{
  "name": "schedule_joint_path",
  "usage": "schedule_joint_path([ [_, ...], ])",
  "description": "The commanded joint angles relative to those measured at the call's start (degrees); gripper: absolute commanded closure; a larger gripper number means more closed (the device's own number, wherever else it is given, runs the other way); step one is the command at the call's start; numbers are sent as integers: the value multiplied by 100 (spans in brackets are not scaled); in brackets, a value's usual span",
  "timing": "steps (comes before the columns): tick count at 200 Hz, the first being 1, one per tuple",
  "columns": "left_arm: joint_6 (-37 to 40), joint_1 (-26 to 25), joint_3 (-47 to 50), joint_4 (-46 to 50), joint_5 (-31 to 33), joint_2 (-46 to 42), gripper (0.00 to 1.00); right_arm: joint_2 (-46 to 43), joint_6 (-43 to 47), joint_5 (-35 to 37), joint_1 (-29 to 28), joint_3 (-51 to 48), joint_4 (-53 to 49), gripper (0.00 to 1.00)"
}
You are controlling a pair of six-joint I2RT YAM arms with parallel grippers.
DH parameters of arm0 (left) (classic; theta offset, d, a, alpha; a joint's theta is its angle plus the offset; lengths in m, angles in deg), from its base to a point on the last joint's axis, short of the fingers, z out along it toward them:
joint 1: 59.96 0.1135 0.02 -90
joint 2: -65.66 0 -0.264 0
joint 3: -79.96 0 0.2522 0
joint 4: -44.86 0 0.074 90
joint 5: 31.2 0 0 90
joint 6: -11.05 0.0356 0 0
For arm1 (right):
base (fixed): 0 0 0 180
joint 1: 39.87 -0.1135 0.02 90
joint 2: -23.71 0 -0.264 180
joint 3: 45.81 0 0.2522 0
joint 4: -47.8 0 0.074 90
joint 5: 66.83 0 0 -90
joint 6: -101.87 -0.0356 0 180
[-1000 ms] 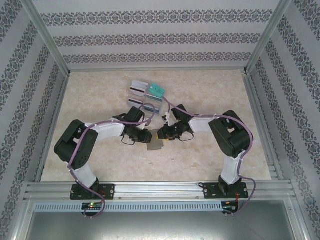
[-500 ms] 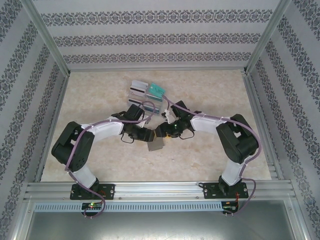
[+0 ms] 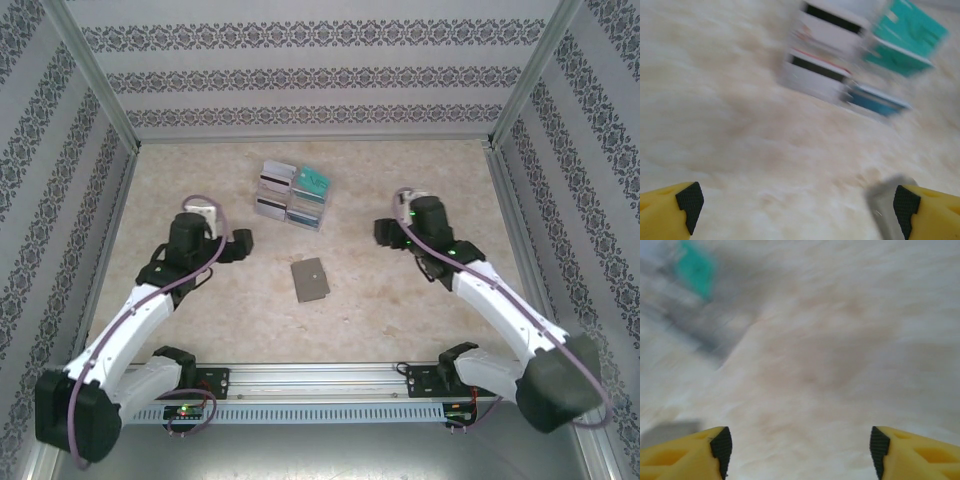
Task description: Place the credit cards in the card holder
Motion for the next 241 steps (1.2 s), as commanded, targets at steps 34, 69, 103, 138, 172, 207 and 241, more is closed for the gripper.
schedule_joint_path([
  [34,154,856,762,-1414,1942,102,0,-143,399,1989,1154,-1336,2718,2],
  [69,768,1372,1852,-3635,1958,425,0,556,688,1847,1414,-1382,3154,2],
  [103,940,1952,2091,-4423,1055,938,0,950,1175,1373,1411,-2065,4966,2],
  [138,946,2086,2094,-5611,227,1804,0,1818,1315,1211,1410,-2272,6131,2],
  [172,1081,2078,1592,-5873,-630,2673,0,2103,1320,755,1530,-2085,6052,2],
  [207,1293,2039,1329,-5728,-1043,3016,0,2329,1385,103,1663,-2140,6325,2],
  [241,1989,1526,1223,-5771,-1061,3322,0,2393,1356,39,1717,-2176,6505,2],
])
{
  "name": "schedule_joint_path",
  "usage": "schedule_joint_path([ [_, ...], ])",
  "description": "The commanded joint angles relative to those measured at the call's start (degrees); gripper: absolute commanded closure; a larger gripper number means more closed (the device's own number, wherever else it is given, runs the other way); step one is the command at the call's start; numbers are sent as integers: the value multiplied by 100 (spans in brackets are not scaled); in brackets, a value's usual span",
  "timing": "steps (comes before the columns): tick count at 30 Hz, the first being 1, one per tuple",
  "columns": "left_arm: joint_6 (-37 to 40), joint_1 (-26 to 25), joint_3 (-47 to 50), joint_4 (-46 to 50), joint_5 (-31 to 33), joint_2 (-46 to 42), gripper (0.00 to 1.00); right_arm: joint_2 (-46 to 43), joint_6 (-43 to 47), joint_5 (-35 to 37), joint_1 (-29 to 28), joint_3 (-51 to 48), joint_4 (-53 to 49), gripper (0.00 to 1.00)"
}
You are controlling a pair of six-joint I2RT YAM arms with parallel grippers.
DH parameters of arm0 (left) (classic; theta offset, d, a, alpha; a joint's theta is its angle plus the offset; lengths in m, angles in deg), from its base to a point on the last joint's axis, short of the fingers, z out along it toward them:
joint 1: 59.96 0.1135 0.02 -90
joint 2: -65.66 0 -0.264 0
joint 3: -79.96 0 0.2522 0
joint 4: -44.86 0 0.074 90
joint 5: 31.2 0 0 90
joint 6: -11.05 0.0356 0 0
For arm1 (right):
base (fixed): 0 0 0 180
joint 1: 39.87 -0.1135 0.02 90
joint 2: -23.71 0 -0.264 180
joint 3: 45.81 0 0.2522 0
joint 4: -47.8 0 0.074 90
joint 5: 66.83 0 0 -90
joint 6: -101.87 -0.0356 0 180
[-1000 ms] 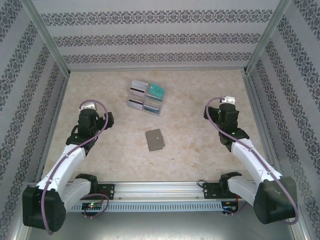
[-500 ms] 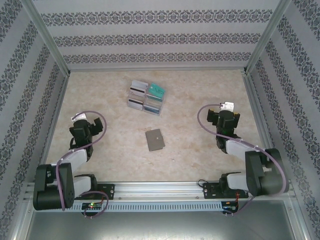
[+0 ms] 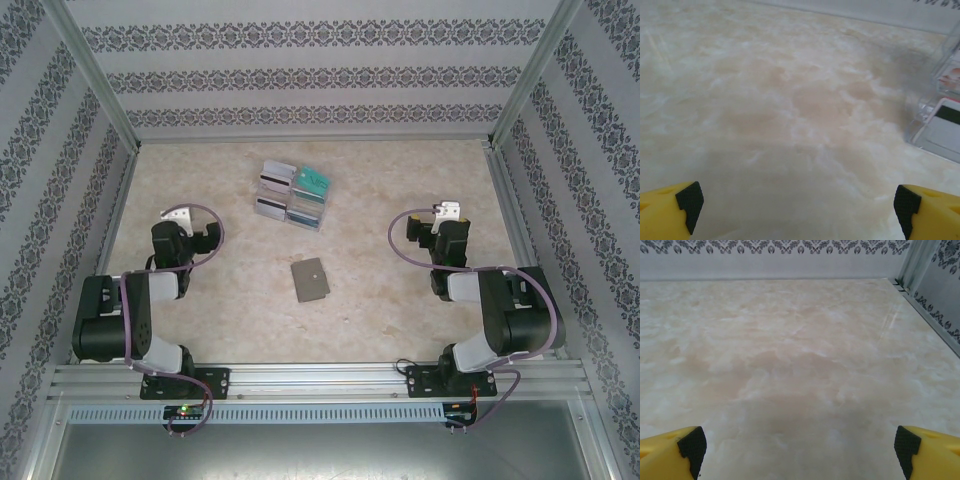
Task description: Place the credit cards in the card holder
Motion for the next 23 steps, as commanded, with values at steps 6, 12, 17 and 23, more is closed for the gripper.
schedule_joint_path([
  [6,800,-608,221,-964,130,380,0,-14,65,-273,49,32,165,2],
  [12,557,-604,4,-579,759,414,0,-15,68,-277,50,32,187,2],
  [17,556,-604,-6,-561,759,407,0,-15,73,-275,45,32,186,2],
  [23,557,-613,4,-570,766,405,0,-14,76,-273,51,31,182,2],
])
